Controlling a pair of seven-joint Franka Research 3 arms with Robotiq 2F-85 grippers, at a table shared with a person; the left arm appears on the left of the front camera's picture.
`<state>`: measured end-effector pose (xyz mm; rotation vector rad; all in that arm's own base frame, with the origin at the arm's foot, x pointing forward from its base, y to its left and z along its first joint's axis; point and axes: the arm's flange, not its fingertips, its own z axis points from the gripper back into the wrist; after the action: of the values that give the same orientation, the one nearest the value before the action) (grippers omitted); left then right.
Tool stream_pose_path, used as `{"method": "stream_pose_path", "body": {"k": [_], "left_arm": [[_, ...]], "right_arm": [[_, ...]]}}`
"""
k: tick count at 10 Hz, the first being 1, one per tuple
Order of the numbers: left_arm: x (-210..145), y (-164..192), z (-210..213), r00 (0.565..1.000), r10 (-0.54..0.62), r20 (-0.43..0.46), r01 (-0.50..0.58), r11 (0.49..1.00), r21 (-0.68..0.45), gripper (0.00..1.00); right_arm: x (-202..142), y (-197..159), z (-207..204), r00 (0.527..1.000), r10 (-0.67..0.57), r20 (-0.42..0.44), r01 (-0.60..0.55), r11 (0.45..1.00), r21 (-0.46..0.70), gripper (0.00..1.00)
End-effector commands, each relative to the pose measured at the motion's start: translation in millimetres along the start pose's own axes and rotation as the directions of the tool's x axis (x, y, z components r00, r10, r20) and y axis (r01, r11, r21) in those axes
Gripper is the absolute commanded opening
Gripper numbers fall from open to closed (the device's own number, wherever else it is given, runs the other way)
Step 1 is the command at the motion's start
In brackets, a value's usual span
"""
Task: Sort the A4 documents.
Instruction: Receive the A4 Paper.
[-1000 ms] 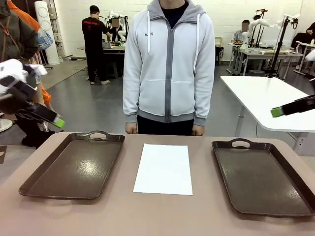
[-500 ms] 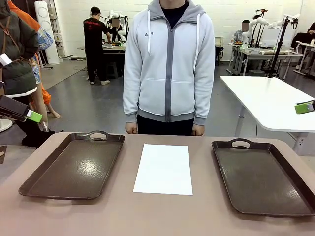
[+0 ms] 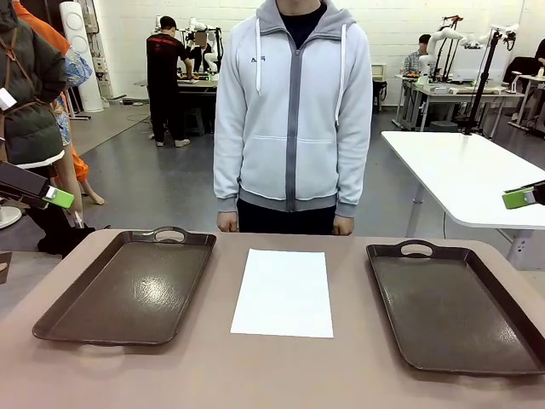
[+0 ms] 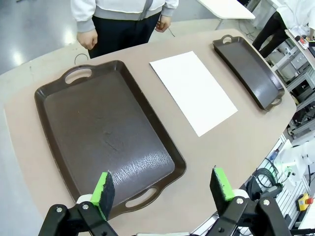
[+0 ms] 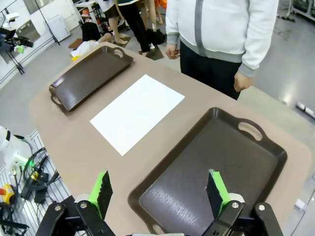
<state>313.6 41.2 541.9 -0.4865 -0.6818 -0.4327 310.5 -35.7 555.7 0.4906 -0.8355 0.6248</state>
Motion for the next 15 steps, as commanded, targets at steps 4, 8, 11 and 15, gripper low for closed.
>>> {"method": "stream_pose_path", "body": {"k": [4, 8, 11, 15], "left_arm": [[1, -2, -3, 1.000, -0.001, -0.005, 0.001, 1.000, -0.003, 1.00], [1, -2, -3, 1.000, -0.001, -0.005, 0.001, 1.000, -0.003, 1.00], [1, -2, -3, 1.000, -0.001, -0.005, 0.001, 1.000, -0.003, 1.00], [1, -2, -3, 1.000, -0.001, -0.005, 0.001, 1.000, -0.003, 1.00]], "right_arm": [[0, 0, -2, 1.000, 0.000, -0.004, 0.000, 1.000, 0.001, 1.00], [0, 0, -2, 1.000, 0.000, -0.004, 0.000, 1.000, 0.001, 1.00], [0, 0, -2, 1.000, 0.000, -0.004, 0.000, 1.000, 0.001, 1.00], [0, 0, -2, 1.000, 0.000, -0.004, 0.000, 1.000, 0.001, 1.00]]}}
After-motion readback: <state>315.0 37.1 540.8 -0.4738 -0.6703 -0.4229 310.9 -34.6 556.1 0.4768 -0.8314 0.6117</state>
